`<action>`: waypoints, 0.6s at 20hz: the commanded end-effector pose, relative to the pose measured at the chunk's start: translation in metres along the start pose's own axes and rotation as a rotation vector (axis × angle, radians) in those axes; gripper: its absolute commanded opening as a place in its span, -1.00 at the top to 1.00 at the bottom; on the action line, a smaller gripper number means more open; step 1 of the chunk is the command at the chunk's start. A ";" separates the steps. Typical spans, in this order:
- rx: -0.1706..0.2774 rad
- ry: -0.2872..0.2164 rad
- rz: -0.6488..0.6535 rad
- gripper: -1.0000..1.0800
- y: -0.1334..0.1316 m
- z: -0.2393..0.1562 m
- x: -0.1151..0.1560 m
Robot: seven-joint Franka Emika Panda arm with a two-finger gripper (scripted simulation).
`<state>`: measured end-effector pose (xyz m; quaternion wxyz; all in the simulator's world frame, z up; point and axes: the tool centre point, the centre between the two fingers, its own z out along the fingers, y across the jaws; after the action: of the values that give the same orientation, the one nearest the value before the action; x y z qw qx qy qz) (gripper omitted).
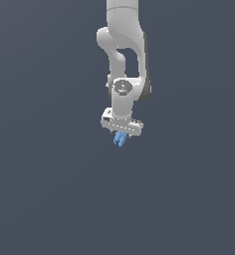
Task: Pick up the object and move it to a goal position.
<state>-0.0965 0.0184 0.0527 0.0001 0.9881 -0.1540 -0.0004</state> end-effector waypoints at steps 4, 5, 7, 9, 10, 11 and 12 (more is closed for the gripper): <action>0.000 0.001 0.001 -0.92 0.000 0.015 0.000; 0.000 0.001 0.001 -0.92 0.000 0.015 0.000; 0.000 0.001 0.001 1.00 0.000 0.016 0.000; 0.000 0.001 0.001 1.00 0.000 0.016 0.000; 0.000 0.001 0.001 1.00 0.000 0.016 0.000; 0.000 0.001 0.001 1.00 0.000 0.016 0.000; 0.000 0.001 0.001 1.00 0.000 0.016 0.000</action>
<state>-0.0959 0.0180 0.0380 0.0000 0.9879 -0.1548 0.0005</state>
